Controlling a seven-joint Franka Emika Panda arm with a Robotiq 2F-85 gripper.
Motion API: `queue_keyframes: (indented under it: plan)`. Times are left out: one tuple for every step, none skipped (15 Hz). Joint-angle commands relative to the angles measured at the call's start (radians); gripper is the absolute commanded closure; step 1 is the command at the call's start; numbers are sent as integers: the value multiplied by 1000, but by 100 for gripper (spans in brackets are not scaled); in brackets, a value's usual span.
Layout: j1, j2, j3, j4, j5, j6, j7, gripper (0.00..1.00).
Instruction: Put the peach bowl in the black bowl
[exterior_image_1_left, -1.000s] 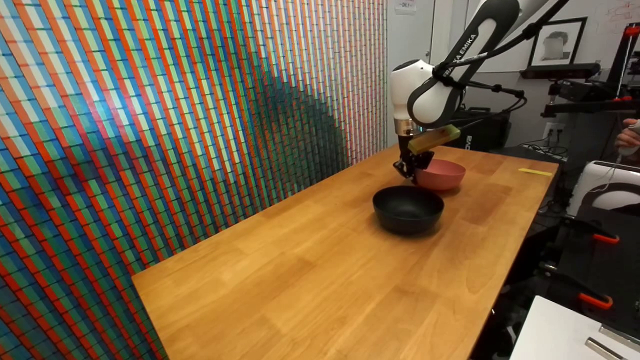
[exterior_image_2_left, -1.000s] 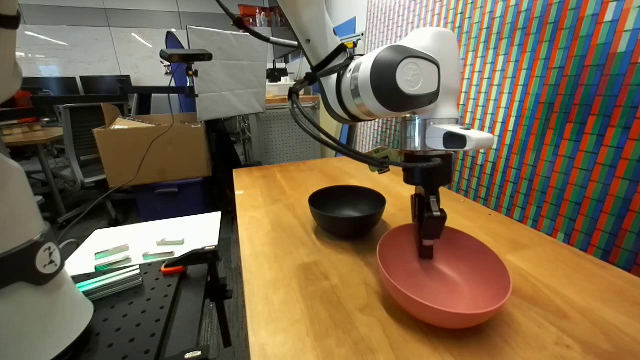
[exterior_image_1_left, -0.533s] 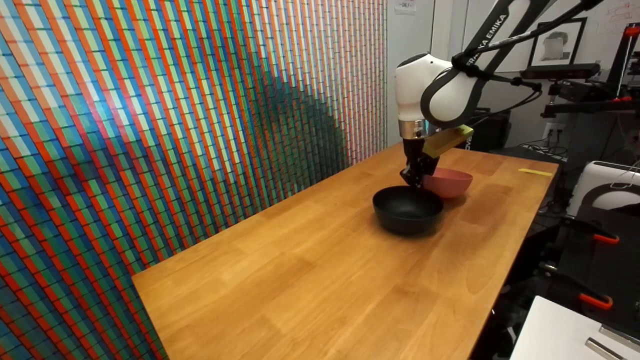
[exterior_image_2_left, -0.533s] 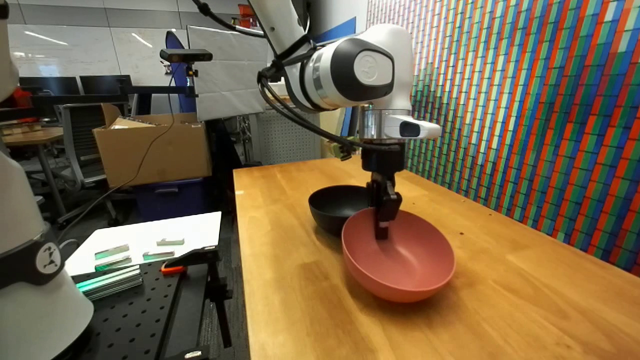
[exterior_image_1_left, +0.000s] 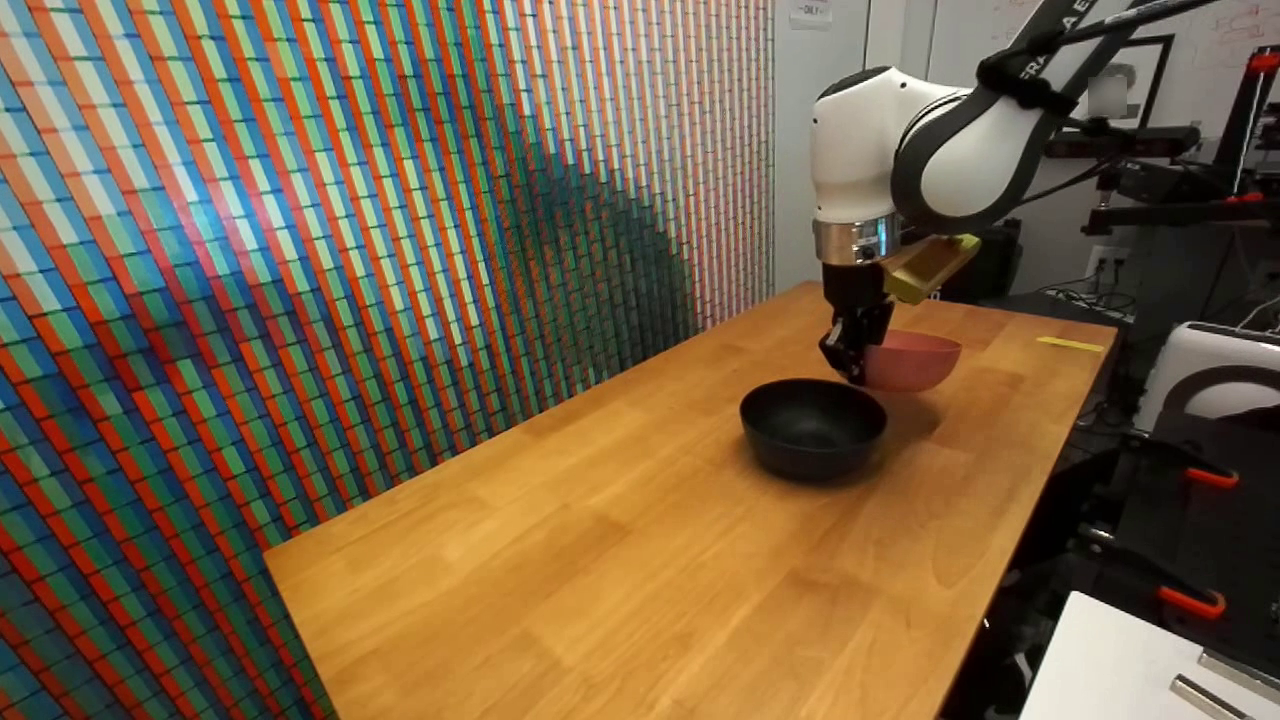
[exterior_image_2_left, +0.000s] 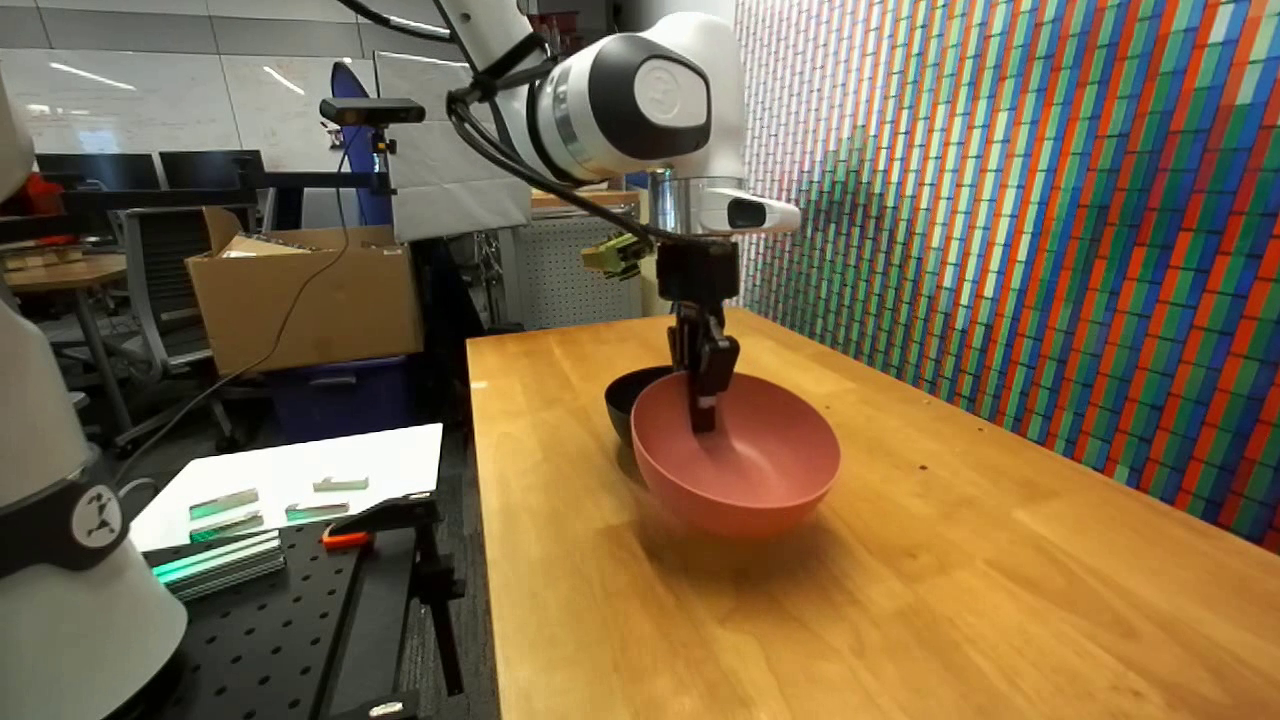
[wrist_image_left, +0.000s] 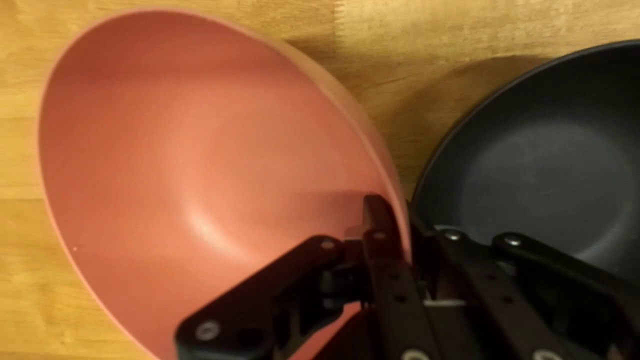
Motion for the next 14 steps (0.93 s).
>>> queue_keyframes:
  plan:
    - [-16, -130, 35, -83, -22, 12, -25, 94]
    - [-15, -150, 48, -94, -19, 16, -26, 94]
    - [-13, -167, 62, -108, -20, 30, -24, 94]
    - [-12, -185, 78, -121, -15, 34, -26, 94]
    - [-8, -200, 96, -139, -19, 62, -18, 94]
    - [-6, -211, 113, -153, -21, 87, -9, 94]
    - [-3, -218, 133, -166, -15, 117, -9, 94]
    - [-2, -223, 150, -179, -22, 147, 1, 94]
    - [0, -225, 165, -191, -37, 186, 14, 94]
    - [1, -223, 178, -202, -63, 229, 38, 94]
    - [1, -218, 188, -211, -104, 276, 70, 94]
    - [14, -213, 181, -216, -148, 312, 100, 94]
    - [12, -210, 185, -222, -207, 352, 144, 94]
    - [12, -208, 184, -224, -263, 380, 183, 94]
